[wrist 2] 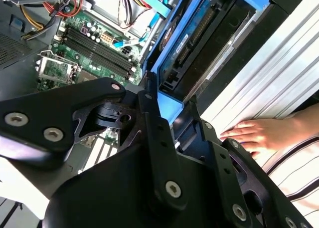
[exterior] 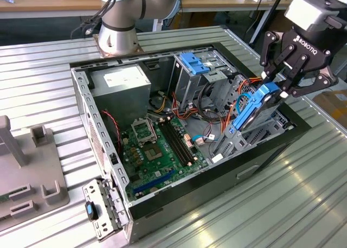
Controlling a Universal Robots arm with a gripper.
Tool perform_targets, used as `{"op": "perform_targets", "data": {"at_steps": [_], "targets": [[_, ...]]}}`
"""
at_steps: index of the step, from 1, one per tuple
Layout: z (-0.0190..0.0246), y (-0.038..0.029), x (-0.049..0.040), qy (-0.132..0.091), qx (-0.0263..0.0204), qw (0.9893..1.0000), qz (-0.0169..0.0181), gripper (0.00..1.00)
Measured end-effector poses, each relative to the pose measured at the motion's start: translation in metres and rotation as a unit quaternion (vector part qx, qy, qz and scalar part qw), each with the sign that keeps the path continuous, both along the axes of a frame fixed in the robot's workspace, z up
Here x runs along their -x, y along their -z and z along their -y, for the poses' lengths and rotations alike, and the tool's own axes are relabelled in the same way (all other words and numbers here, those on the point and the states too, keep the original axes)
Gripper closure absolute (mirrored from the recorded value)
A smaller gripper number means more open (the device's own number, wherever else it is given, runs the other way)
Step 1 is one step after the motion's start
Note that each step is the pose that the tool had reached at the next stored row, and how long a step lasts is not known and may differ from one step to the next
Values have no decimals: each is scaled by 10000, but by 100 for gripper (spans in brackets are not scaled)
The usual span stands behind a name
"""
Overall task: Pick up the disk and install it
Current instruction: 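Insert the disk into the insertion slot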
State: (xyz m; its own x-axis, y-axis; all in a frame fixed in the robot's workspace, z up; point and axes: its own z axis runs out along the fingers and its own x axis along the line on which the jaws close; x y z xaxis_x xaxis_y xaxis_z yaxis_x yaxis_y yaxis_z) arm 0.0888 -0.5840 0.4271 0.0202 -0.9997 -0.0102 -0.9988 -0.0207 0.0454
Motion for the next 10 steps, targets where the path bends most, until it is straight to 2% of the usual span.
{"op": "perform_targets", "data": {"at_steps": [2, 4, 7, 10], "targets": [[10, 80, 0, 0, 0, 10000, 0, 64], [15, 118, 0, 0, 1, 10000, 0, 64], [16, 139, 0, 0, 0, 10000, 0, 64], [16, 197, 0, 0, 1, 10000, 0, 64]]}}
